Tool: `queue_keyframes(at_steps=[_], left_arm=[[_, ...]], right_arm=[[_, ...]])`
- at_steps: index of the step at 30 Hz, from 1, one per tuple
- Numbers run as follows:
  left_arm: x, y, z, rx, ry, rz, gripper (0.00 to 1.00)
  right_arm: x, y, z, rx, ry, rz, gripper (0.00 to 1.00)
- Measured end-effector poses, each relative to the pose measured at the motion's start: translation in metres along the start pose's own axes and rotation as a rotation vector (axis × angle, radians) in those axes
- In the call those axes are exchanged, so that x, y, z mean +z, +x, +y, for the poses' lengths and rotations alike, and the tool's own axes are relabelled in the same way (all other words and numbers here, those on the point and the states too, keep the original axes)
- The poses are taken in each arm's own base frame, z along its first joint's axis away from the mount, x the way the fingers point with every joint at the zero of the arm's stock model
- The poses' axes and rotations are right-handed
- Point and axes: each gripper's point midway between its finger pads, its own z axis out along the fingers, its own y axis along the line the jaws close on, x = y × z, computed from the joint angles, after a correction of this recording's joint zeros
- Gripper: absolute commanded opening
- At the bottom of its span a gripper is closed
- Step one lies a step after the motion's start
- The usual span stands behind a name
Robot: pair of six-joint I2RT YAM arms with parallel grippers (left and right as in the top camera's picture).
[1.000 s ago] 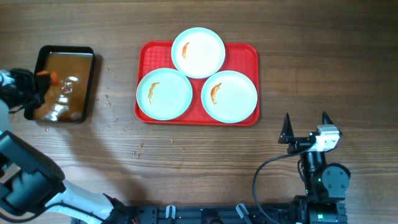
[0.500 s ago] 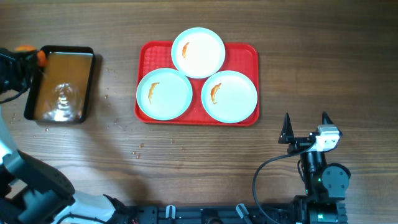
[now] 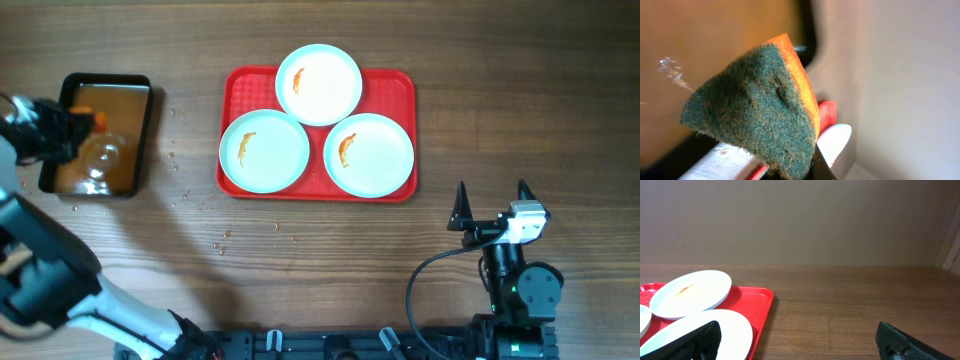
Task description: Clean dirty plates on tray and stack at the side
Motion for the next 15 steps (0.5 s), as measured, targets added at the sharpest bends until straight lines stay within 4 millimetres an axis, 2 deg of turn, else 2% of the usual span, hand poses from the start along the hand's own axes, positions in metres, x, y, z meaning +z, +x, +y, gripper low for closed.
queue_keyframes(at_steps=[2,4,5,6,8,10,11,12,13,15], left_arm=[[-0.03,0.008,-0.045,0.118,0.061,-0.071,0.04],[-0.044,0.013,-0.067,0.183,0.072,-0.114,0.04],[-0.042,0.013,-0.065,0.191,0.044,-0.128,0.04],[-0.032,0.009,-0.056,0.174,0.016,-0.118,0.04],[-0.003,-0.001,-0.023,0.127,-0.055,-0.073,0.04],[0.028,-0.002,0.021,0.046,-0.137,0.002,0.04],[0.035,0.0,0.035,0.02,-0.158,0.025,0.04],[0.036,0.002,0.041,0.001,-0.167,0.041,0.04],[0.033,0.002,0.04,-0.004,-0.157,0.045,0.04],[0.012,-0.002,0.015,0.027,-0.097,0.017,0.04]], right_arm=[[0.0,0.0,0.0,0.0,0.0,0.0,1.0],[0.0,0.0,0.0,0.0,0.0,0.0,1.0],[0.0,0.0,0.0,0.0,0.0,0.0,1.0],[0.0,0.0,0.0,0.0,0.0,0.0,1.0],[0.0,0.0,0.0,0.0,0.0,0.0,1.0],[0.0,0.0,0.0,0.0,0.0,0.0,1.0],[0.0,0.0,0.0,0.0,0.0,0.0,1.0],[0.0,0.0,0.0,0.0,0.0,0.0,1.0],[0.0,0.0,0.0,0.0,0.0,0.0,1.0],[0.0,0.0,0.0,0.0,0.0,0.0,1.0]])
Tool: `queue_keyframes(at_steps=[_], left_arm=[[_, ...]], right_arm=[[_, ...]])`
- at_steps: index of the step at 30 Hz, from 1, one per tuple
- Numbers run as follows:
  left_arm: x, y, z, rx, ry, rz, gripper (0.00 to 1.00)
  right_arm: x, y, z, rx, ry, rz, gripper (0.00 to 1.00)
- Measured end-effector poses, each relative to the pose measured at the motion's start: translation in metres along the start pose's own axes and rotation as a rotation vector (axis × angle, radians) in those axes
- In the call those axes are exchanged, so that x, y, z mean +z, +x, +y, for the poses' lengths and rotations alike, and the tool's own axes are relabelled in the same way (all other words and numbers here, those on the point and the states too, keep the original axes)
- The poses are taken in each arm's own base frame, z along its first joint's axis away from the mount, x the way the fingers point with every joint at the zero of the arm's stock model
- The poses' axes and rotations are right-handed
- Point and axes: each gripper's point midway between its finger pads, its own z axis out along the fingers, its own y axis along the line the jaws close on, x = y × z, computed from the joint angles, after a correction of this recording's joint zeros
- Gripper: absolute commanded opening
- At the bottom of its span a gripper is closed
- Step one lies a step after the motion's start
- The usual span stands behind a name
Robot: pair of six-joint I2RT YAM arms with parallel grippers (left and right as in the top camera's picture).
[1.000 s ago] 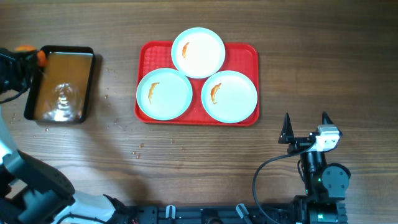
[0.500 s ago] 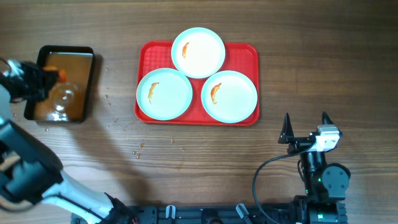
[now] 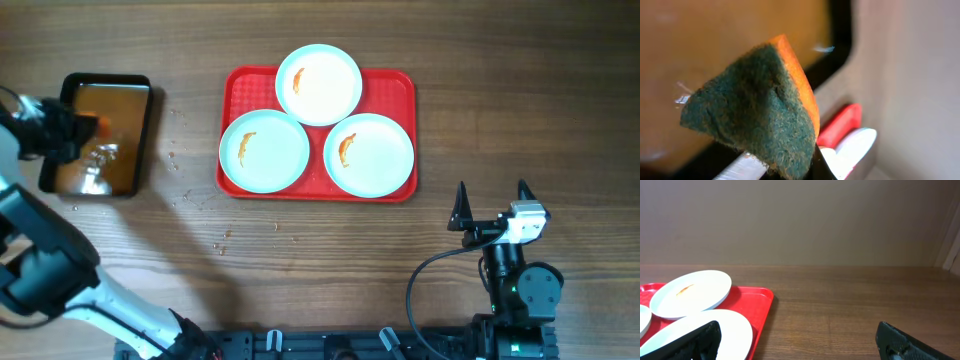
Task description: Clean dirty plates on tray and stack at the side
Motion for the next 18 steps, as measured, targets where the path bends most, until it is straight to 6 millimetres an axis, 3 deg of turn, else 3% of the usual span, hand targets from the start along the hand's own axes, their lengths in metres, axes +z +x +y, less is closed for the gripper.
queue_keyframes(at_steps=[4,6,7,8,9,11,12,13,15,18], left_arm=[[-0.077,0.007,-0.08,0.214,0.128,-0.172,0.04],[-0.096,0.014,-0.094,0.282,0.11,-0.235,0.04],[-0.095,0.014,-0.093,0.301,0.086,-0.25,0.04],[-0.061,0.008,-0.065,0.277,-0.001,-0.206,0.04],[-0.04,0.006,-0.045,0.241,-0.042,-0.162,0.04],[-0.005,0.001,-0.008,0.171,-0.101,-0.079,0.04],[0.014,0.002,0.019,0.109,-0.14,-0.019,0.04],[0.021,0.005,0.036,0.064,-0.163,0.019,0.04],[0.008,0.003,0.035,0.052,-0.151,0.007,0.04],[-0.039,-0.001,-0.019,0.172,-0.053,-0.124,0.04]], right_arm=[[0.0,0.0,0.0,0.0,0.0,0.0,1.0],[0.0,0.0,0.0,0.0,0.0,0.0,1.0],[0.0,0.0,0.0,0.0,0.0,0.0,1.0],[0.0,0.0,0.0,0.0,0.0,0.0,1.0],[0.0,0.0,0.0,0.0,0.0,0.0,1.0],[0.0,0.0,0.0,0.0,0.0,0.0,1.0],[0.0,0.0,0.0,0.0,0.0,0.0,1.0],[0.0,0.0,0.0,0.0,0.0,0.0,1.0],[0.0,0.0,0.0,0.0,0.0,0.0,1.0],[0.0,0.0,0.0,0.0,0.0,0.0,1.0]])
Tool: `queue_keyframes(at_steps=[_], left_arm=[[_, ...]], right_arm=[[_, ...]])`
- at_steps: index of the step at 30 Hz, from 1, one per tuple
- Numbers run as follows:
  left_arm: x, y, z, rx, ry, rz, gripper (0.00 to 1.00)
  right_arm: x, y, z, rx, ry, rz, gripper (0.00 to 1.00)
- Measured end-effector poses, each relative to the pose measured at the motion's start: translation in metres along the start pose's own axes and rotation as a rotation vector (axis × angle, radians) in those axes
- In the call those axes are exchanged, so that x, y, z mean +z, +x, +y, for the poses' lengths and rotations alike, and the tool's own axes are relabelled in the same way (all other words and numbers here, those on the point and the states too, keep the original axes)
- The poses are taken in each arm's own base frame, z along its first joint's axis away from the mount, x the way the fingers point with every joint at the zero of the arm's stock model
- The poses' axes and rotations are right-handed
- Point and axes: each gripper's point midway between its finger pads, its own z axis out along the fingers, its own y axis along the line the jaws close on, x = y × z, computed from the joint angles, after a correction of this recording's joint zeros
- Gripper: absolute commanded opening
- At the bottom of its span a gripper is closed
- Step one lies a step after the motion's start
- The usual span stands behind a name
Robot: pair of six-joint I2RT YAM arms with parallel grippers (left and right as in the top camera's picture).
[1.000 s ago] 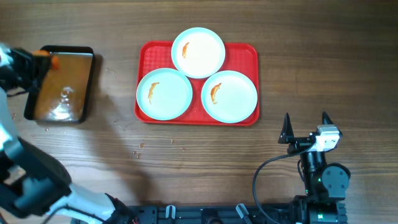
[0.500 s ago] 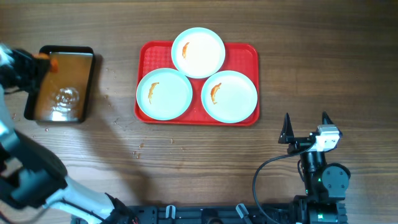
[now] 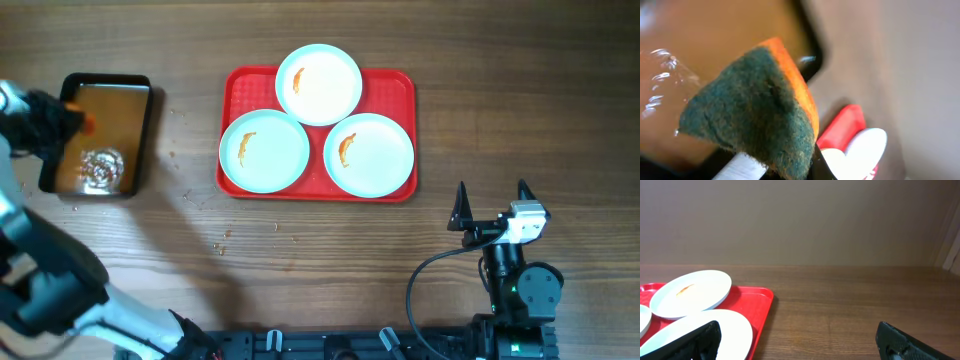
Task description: Clean dirty plates on tray and stack at the side
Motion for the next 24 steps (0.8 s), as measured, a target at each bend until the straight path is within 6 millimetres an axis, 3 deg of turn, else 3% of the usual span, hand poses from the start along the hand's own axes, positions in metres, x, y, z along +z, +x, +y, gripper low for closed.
queue_keyframes(at_steps=[2,4,6,9,11,14,16,18,19,21,23,24], left_arm=[[-0.031,-0.009,-0.035,0.091,0.051,-0.101,0.04],[-0.036,-0.012,-0.043,0.117,0.041,-0.13,0.04],[-0.006,-0.014,-0.016,0.074,-0.034,-0.081,0.04],[0.055,0.006,0.051,-0.057,-0.177,0.087,0.04],[0.054,0.016,0.064,-0.115,-0.211,0.139,0.04],[0.021,-0.006,0.029,-0.07,-0.143,0.047,0.04],[-0.014,-0.022,-0.016,0.031,-0.067,-0.075,0.04],[-0.03,-0.022,-0.042,0.112,-0.056,-0.138,0.04],[-0.021,-0.019,-0.044,0.138,-0.077,-0.142,0.04],[0.009,-0.009,-0.028,0.129,-0.125,-0.082,0.04],[0.054,0.01,0.014,0.068,-0.215,0.043,0.04],[0.063,0.019,0.028,0.042,-0.246,0.089,0.04]], right_arm=[[0.0,0.0,0.0,0.0,0.0,0.0,1.0],[0.0,0.0,0.0,0.0,0.0,0.0,1.0],[0.0,0.0,0.0,0.0,0.0,0.0,1.0],[0.0,0.0,0.0,0.0,0.0,0.0,1.0],[0.0,0.0,0.0,0.0,0.0,0.0,1.0],[0.0,0.0,0.0,0.0,0.0,0.0,1.0],[0.0,0.0,0.0,0.0,0.0,0.0,1.0],[0.0,0.0,0.0,0.0,0.0,0.0,1.0],[0.0,0.0,0.0,0.0,0.0,0.0,1.0],[0.0,0.0,0.0,0.0,0.0,0.0,1.0],[0.0,0.0,0.0,0.0,0.0,0.0,1.0],[0.0,0.0,0.0,0.0,0.0,0.0,1.0]])
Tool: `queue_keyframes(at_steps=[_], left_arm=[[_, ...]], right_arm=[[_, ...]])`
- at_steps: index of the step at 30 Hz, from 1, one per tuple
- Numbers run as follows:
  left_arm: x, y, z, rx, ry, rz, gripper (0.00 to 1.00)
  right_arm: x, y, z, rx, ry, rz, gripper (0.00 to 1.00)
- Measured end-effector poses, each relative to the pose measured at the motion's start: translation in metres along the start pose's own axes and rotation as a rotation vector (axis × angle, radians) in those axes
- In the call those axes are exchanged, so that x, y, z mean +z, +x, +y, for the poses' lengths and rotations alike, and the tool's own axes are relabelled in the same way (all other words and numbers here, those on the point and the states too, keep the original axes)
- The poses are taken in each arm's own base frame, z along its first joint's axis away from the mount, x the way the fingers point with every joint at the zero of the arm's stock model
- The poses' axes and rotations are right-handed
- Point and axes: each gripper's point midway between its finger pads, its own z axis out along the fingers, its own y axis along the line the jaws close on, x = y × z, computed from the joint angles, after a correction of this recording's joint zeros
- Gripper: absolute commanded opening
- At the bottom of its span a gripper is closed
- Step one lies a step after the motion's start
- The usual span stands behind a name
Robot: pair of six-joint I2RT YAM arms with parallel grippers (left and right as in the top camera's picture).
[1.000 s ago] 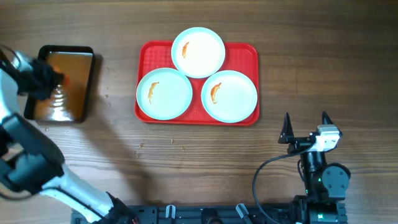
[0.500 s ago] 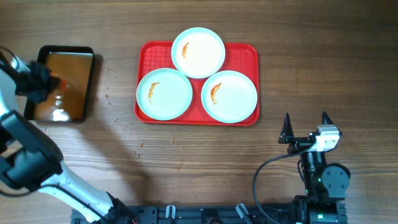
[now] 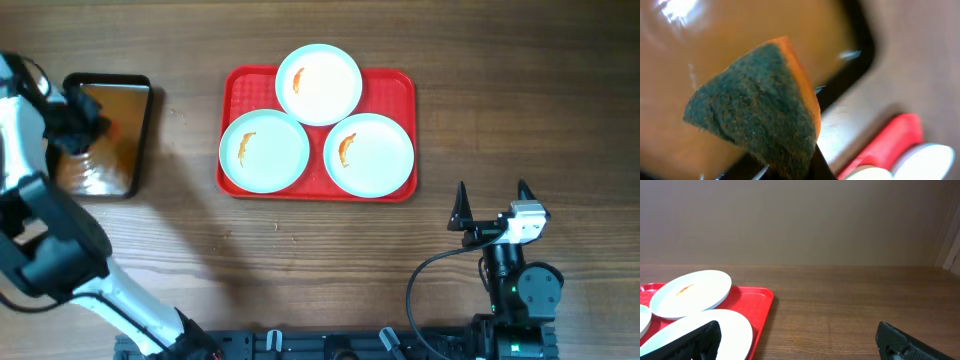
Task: Clean dirty plates on tray and stack at the side
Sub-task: 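Carry the sponge with the left gripper onto the left plate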
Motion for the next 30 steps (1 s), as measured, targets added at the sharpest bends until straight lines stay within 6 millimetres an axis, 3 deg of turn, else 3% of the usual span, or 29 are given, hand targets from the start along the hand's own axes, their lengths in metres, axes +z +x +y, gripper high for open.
queue_keyframes(at_steps=[2,3,5,6,9,10,11,13,18,21,24,26,28,30], left_arm=[[-0.007,0.008,-0.003,-0.011,0.012,0.032,0.04],[-0.02,0.005,-0.016,0.003,0.062,0.014,0.04],[-0.081,-0.006,-0.069,0.086,0.254,-0.094,0.04],[-0.122,-0.005,-0.098,0.148,0.353,-0.167,0.04],[-0.203,0.031,-0.149,0.285,0.5,-0.268,0.04],[-0.218,0.054,-0.161,0.32,0.531,-0.251,0.04],[-0.22,0.07,-0.166,0.332,0.536,-0.219,0.04],[-0.203,0.098,-0.172,0.338,0.509,-0.113,0.04],[-0.082,0.189,-0.166,0.419,0.245,0.2,0.04],[-0.032,0.237,-0.16,0.562,0.102,0.227,0.04],[0.011,0.266,-0.151,0.649,0.033,0.245,0.04],[0.037,0.275,-0.143,0.676,-0.006,0.253,0.07],[0.05,0.278,-0.138,0.681,-0.026,0.257,0.24],[0.056,0.275,-0.139,0.686,-0.026,0.244,0.32]], right_arm=[[0.0,0.0,0.0,0.0,0.0,0.0,1.0],[0.0,0.0,0.0,0.0,0.0,0.0,1.0],[0.0,0.0,0.0,0.0,0.0,0.0,1.0],[0.0,0.0,0.0,0.0,0.0,0.0,1.0],[0.0,0.0,0.0,0.0,0.0,0.0,1.0],[0.0,0.0,0.0,0.0,0.0,0.0,1.0],[0.0,0.0,0.0,0.0,0.0,0.0,1.0],[0.0,0.0,0.0,0.0,0.0,0.0,1.0],[0.0,0.0,0.0,0.0,0.0,0.0,1.0],[0.0,0.0,0.0,0.0,0.0,0.0,1.0],[0.0,0.0,0.0,0.0,0.0,0.001,1.0],[0.0,0.0,0.0,0.0,0.0,0.0,1.0],[0.0,0.0,0.0,0.0,0.0,0.0,1.0],[0.0,0.0,0.0,0.0,0.0,0.0,1.0]])
